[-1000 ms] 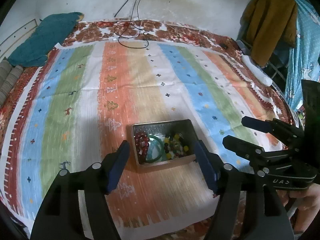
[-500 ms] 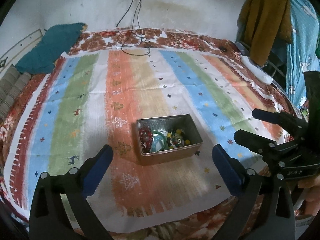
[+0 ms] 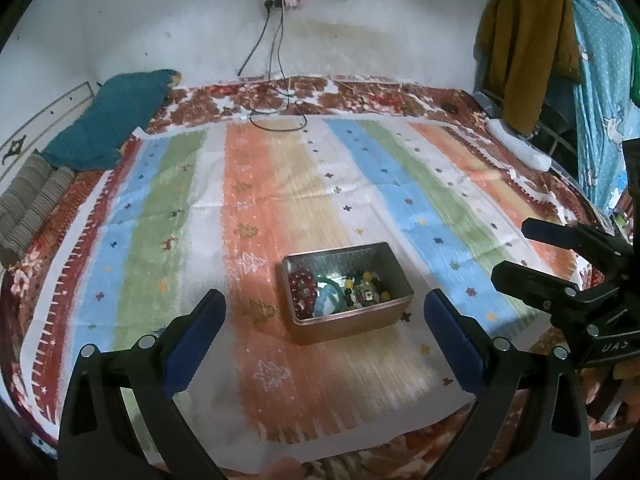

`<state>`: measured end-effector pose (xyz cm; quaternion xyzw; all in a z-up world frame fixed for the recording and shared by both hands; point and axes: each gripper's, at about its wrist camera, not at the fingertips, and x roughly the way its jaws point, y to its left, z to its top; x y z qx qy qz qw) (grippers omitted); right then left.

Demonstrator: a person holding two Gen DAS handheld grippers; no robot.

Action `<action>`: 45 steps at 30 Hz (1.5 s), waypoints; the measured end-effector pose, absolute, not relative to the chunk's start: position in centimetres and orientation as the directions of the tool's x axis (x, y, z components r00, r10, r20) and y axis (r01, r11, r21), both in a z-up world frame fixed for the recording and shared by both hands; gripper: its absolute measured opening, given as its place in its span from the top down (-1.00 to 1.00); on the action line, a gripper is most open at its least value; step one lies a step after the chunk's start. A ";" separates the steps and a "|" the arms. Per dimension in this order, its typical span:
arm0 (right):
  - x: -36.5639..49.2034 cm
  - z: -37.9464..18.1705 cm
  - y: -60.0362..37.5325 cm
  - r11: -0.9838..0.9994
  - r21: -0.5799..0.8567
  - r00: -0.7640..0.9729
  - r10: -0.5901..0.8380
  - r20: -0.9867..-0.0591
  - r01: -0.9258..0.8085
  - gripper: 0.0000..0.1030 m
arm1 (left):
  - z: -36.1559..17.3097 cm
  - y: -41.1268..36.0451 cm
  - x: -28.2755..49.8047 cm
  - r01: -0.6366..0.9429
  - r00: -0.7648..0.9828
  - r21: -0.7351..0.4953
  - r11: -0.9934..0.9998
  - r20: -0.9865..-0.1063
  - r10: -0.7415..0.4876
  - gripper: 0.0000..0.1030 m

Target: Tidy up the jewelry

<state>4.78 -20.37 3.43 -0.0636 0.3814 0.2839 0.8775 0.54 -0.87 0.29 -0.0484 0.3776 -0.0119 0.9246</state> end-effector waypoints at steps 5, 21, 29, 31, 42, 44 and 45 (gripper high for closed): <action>4.5 3.6 -20.5 0.832 0.104 0.560 0.454 -0.693 -0.546 -0.89 | 0.6 -1.5 0.2 -0.005 0.732 -0.069 0.998 -0.680 -0.043 -0.89; 4.1 4.0 -21.1 0.825 0.125 0.572 0.483 -0.664 -0.551 -0.89 | 1.3 -1.8 -0.7 0.003 0.779 -0.059 0.998 -0.626 -0.039 -0.89; 4.1 4.1 -21.1 0.826 0.121 0.574 0.480 -0.664 -0.551 -0.89 | 1.4 -1.8 -0.9 -0.002 0.782 -0.051 0.999 -0.623 -0.030 -0.89; 4.0 4.2 -21.1 0.826 0.118 0.577 0.480 -0.661 -0.552 -0.89 | 1.4 -1.8 -0.9 -0.002 0.780 -0.045 0.999 -0.625 -0.027 -0.89; 3.8 4.4 -21.0 0.827 0.115 0.579 0.478 -0.661 -0.550 -0.89 | 1.5 -1.9 -0.8 0.006 0.782 -0.034 0.999 -0.623 -0.026 -0.89; 3.8 4.5 -20.9 0.826 0.113 0.581 0.479 -0.658 -0.552 -0.89 | 1.5 -2.0 -0.9 0.007 0.782 -0.034 0.999 -0.623 -0.026 -0.89; 3.7 4.4 -20.9 0.826 0.114 0.581 0.480 -0.657 -0.552 -0.89 | 1.5 -2.0 -0.9 0.006 0.782 -0.034 0.999 -0.623 -0.026 -0.89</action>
